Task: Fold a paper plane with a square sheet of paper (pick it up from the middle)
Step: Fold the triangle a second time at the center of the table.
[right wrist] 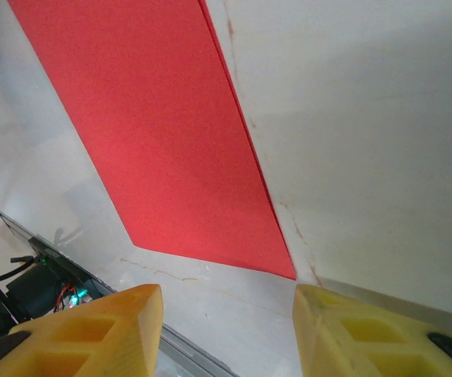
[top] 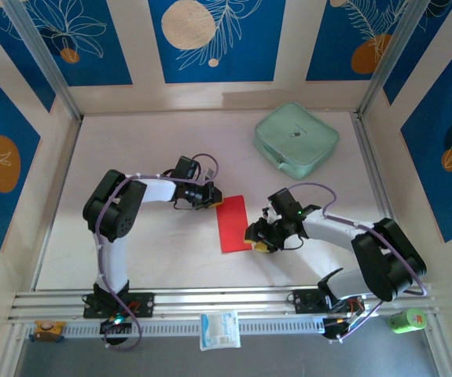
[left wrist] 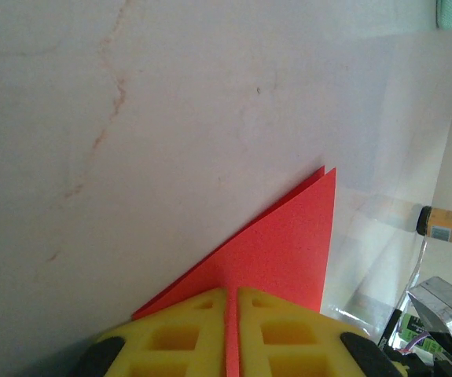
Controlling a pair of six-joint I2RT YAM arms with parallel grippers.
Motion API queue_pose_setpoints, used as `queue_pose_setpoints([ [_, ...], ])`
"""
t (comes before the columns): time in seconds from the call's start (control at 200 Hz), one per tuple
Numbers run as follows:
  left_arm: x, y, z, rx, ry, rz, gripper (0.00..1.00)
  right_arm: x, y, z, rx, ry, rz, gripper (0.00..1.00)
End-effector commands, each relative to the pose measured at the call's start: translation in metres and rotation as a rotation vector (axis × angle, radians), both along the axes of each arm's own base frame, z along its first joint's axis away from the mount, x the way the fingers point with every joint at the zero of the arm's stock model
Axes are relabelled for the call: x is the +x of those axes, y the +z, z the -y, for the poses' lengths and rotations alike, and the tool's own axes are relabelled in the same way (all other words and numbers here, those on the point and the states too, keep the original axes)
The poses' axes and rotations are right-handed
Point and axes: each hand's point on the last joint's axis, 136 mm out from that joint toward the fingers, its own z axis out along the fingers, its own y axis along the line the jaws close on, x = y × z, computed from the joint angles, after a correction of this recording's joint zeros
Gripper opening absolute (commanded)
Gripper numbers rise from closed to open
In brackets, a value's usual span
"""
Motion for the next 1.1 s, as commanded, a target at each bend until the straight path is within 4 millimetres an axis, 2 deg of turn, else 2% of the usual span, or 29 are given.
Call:
queue_pose_setpoints([
  [0.0, -0.019, -0.036, -0.018, 0.089, 0.017, -0.095, 0.13, -0.010, -0.007, 0.004, -0.026, -0.007, -0.053, 0.49],
  [0.3, -0.017, -0.033, -0.016, 0.078, 0.019, -0.096, 0.12, -0.012, -0.007, -0.008, 0.027, 0.014, -0.070, 0.48],
  [0.445, -0.018, -0.034, -0.016, 0.074, 0.022, -0.099, 0.12, -0.014, -0.013, -0.007, 0.009, 0.018, -0.084, 0.48],
  [0.68, -0.019, -0.035, -0.015, 0.063, 0.028, -0.105, 0.12, -0.001, 0.000, -0.017, 0.056, 0.012, -0.027, 0.39],
  [0.87, -0.018, -0.033, -0.014, 0.057, 0.025, -0.103, 0.12, 0.007, 0.005, -0.012, 0.031, -0.007, 0.002, 0.40],
  [1.095, -0.017, -0.031, -0.013, 0.054, 0.026, -0.100, 0.12, 0.004, 0.002, -0.004, 0.009, -0.032, 0.002, 0.40],
])
